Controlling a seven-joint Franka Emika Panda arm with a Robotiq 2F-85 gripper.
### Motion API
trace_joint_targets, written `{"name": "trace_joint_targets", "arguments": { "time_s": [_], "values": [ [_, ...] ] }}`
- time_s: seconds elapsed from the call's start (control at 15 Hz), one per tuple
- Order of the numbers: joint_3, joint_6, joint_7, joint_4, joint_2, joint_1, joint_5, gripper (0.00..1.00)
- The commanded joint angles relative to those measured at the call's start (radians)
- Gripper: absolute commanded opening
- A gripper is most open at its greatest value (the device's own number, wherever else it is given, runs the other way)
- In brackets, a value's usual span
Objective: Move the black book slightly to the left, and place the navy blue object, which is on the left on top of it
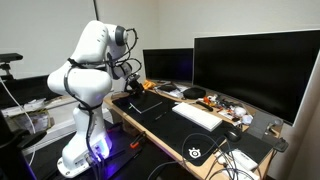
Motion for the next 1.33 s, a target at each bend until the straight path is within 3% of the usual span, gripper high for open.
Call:
{"name": "trace_joint_targets", "arguments": {
  "time_s": [0.0, 0.2, 0.8, 1.27],
  "values": [
    [0.0, 0.036, -0.039, -0.022, -0.039, 0.004, 0.005, 0.86],
    [0.016, 0.088, -0.047, -0.075, -0.102, -0.004, 0.011, 1.0],
    [0.071, 0.316, -0.124, -0.392, -0.471, -0.039, 0.075, 1.0],
    [0.084, 0.524, -0.335, -0.577, -0.672, -0.072, 0.173, 1.0]
  ]
}}
